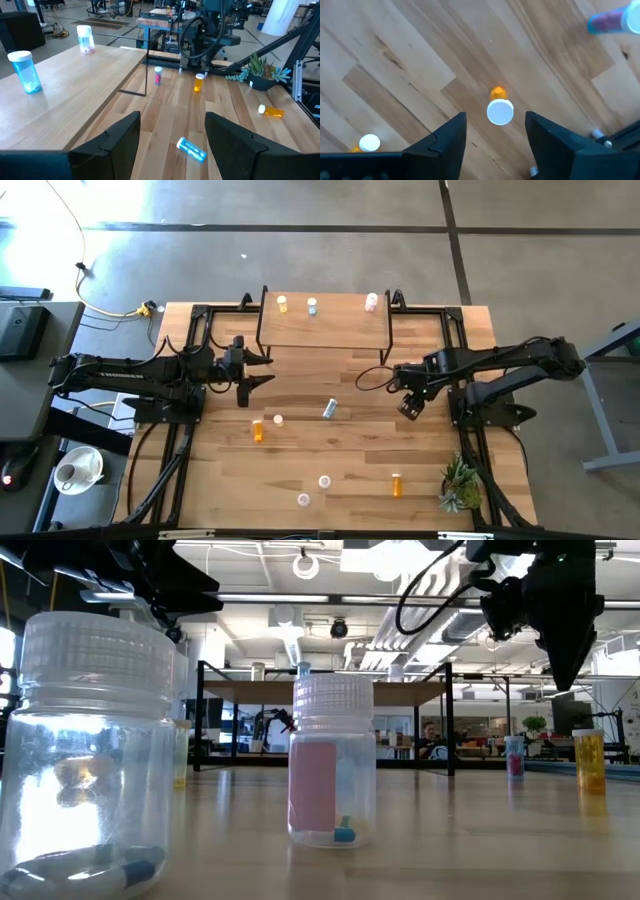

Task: Pick and place medicine bottles onto shelf by color
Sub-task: Put the top right orange pill bottle on the shelf

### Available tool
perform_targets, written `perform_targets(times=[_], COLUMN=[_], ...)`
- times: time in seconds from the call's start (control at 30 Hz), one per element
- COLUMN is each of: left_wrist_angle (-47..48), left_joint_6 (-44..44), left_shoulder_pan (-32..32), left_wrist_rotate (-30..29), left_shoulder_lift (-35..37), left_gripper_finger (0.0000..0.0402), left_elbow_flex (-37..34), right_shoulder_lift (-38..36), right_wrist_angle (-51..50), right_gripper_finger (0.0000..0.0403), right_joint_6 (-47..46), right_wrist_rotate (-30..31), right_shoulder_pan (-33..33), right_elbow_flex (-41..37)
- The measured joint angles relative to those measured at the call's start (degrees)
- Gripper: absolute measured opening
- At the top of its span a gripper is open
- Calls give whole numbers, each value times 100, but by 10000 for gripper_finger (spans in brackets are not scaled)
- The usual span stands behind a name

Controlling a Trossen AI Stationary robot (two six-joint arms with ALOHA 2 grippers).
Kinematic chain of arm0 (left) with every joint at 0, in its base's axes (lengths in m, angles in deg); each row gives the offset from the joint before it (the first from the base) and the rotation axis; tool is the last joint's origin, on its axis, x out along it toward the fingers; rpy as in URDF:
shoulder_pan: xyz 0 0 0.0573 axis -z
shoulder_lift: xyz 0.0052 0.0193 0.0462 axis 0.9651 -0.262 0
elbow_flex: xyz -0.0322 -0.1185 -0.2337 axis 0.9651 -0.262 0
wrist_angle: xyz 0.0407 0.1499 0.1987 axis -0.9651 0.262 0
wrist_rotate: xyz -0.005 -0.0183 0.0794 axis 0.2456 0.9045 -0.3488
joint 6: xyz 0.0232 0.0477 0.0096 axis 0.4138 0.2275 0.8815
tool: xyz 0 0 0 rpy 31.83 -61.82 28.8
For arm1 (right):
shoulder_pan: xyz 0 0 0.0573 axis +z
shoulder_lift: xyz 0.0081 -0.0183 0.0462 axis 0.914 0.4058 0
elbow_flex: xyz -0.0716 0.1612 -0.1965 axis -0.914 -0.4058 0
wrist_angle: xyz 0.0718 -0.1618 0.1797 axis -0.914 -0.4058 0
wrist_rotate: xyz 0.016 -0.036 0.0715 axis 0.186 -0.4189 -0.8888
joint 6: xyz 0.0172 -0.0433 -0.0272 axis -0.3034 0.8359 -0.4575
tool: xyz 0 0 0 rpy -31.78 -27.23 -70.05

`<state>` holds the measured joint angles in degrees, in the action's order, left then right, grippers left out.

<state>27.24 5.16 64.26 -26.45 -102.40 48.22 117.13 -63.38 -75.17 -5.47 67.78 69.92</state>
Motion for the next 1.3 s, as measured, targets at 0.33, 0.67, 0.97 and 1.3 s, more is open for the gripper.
perform_targets(times=[0.33, 0.67, 0.97, 1.3], left_wrist_angle=[2, 2, 0, 1], left_joint_6=[2, 1, -36, -8], left_shoulder_pan=[2, 2, 2, 1], left_wrist_rotate=[3, 7, 4, -4], left_shoulder_lift=[0, 0, 0, 0], left_gripper_finger=[211, 211, 211, 211], left_elbow_flex=[0, 0, 0, 0], right_shoulder_lift=[0, -2, 37, 513], right_wrist_angle=[339, 1026, 982, 991], right_gripper_finger=[209, 209, 209, 209], right_joint_6=[-814, -1110, -1154, -1213], right_wrist_rotate=[-36, -206, 204, 147], right_shoulder_pan=[90, 163, 162, 378], right_elbow_flex=[-572, -1137, -1137, -1137])
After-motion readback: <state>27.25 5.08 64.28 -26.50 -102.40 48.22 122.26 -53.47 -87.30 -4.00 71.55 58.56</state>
